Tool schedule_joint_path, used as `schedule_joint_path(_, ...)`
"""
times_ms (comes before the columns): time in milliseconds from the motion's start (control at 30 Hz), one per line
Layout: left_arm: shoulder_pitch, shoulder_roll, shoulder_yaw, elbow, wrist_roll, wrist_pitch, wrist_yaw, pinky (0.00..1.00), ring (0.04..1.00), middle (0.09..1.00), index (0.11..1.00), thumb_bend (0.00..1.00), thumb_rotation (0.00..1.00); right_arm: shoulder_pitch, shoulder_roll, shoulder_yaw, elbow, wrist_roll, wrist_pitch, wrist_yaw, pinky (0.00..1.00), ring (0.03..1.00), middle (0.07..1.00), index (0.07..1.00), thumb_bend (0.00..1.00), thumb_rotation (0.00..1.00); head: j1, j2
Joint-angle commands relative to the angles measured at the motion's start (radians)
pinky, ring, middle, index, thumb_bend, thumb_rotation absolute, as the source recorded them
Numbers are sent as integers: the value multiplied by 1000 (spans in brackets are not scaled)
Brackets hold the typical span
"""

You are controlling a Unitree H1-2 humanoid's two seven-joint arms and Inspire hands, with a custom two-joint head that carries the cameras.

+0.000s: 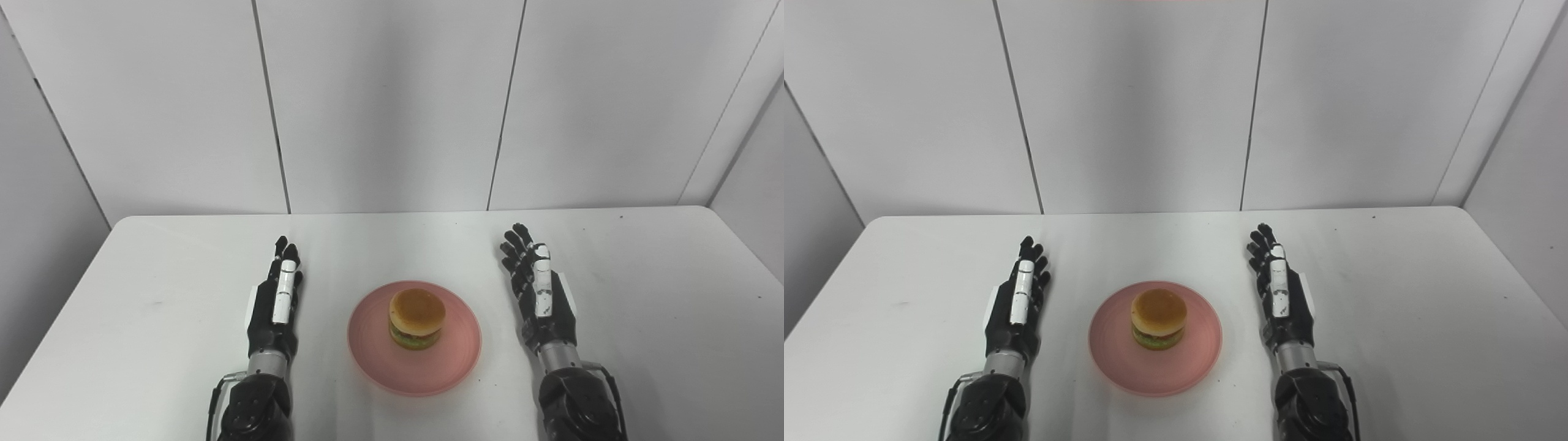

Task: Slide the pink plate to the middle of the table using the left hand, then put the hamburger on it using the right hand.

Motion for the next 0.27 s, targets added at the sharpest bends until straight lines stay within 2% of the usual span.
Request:
schedule_joint_path(0, 8, -1, -4, 7, -6, 34, -4, 1000, 1000, 1000, 1000, 794, 871, 5, 13, 1, 14, 1, -39, 6, 987, 937, 932, 924, 904, 1000, 0, 2)
schedule_joint_path(233, 19, -5, -6, -16, -7, 45, -3, 1000, 1000, 1000, 1000, 800, 873, 14, 13, 7, -3, -32, -25, -22, 987, 944, 928, 922, 886, 1000, 0, 8)
